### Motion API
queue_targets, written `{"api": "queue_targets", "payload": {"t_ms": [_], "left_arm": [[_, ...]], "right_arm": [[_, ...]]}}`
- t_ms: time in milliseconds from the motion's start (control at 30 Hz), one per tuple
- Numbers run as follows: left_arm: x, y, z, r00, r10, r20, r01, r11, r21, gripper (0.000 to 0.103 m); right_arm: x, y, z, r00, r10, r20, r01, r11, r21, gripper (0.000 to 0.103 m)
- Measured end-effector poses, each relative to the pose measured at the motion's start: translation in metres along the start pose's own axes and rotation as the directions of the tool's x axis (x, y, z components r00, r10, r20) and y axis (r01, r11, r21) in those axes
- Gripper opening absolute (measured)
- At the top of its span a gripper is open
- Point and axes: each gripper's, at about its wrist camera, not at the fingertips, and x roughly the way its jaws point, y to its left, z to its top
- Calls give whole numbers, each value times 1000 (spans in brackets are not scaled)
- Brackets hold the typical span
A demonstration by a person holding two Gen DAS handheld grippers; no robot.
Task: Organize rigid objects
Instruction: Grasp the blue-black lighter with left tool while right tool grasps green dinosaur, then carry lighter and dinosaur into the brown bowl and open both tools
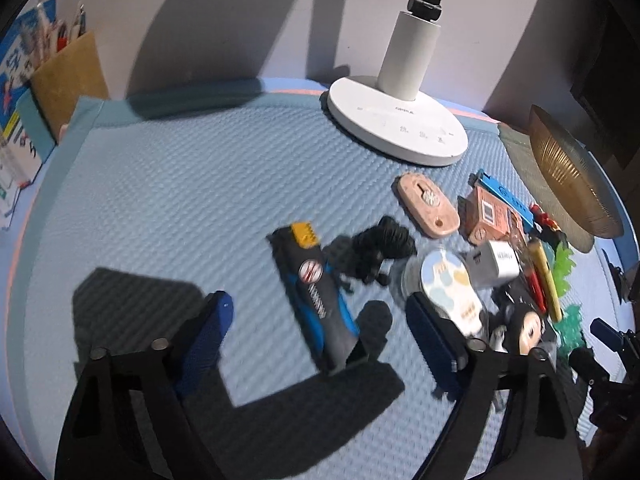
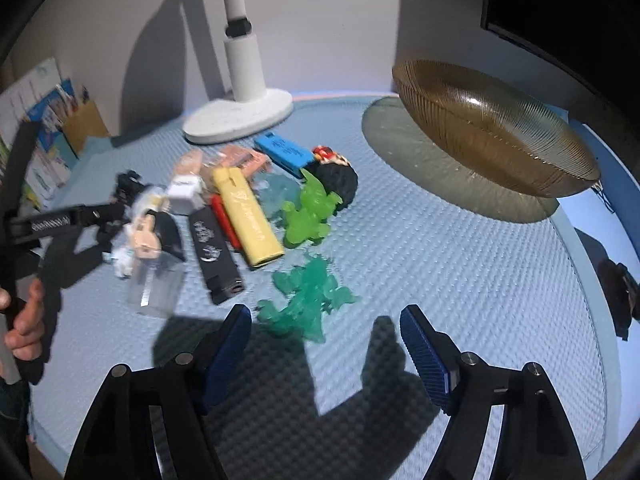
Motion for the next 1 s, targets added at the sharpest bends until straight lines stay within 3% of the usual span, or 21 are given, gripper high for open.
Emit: {"api": "queue_targets", "payload": {"t_ms": [67, 100, 133, 200, 333, 467, 733, 800, 833, 867, 900, 967, 1000], "left_arm": [[4, -4, 3, 999, 39, 5, -39, 999, 30, 63], [4, -4, 4, 999, 47, 8, -48, 998, 43, 49], [3, -5, 3, 999, 48, 14, -48, 997, 52, 32], [-2, -4, 1, 999, 48, 21, -50, 997, 57, 22], [-19, 4, -9, 999, 8, 40, -8, 1000, 16, 20], [-49, -2, -32, 997, -15, 75, 11, 999, 53, 16], [-57, -9, -68, 999, -24, 44, 20, 996, 85, 14], [-58, -7, -66, 999, -37, 38, 34, 997, 73, 19], [-58, -6, -66, 999, -35, 34, 33, 997, 66, 41], [-55, -6, -63, 1000, -14, 26, 13, 998, 58, 55], [-52, -7, -60, 1000, 4, 29, -6, 998, 64, 84], [-50, -12, -57, 998, 19, 55, -24, 997, 78, 87], [-46, -15, -56, 999, 15, 48, -19, 996, 87, 83]], "right_arm": [[8, -3, 2, 1000, 20, -12, -20, 1000, 9, 64], [10, -3, 2, 999, 46, -15, -46, 999, 10, 59], [11, -1, 3, 998, 61, -13, -61, 998, 1, 48], [7, 5, 0, 997, 72, 4, -72, 997, -32, 43], [-10, 4, -6, 993, 109, 47, -107, 993, -41, 41], [-39, -11, -12, 987, 124, 100, -120, 992, -46, 41], [-23, -36, -41, 990, 141, 13, -142, 990, 17, 42], [-23, -35, -42, 990, 140, 30, -141, 990, 7, 42], [-24, -34, -42, 990, 139, 31, -140, 990, 4, 42], [-25, -34, -43, 989, 142, 30, -142, 990, 4, 44], [-23, -35, -43, 988, 151, 21, -151, 988, 13, 45], [-22, -37, -43, 983, 181, 19, -181, 983, 31, 58], [-22, -38, -43, 980, 199, 24, -200, 979, 40, 61]]}}
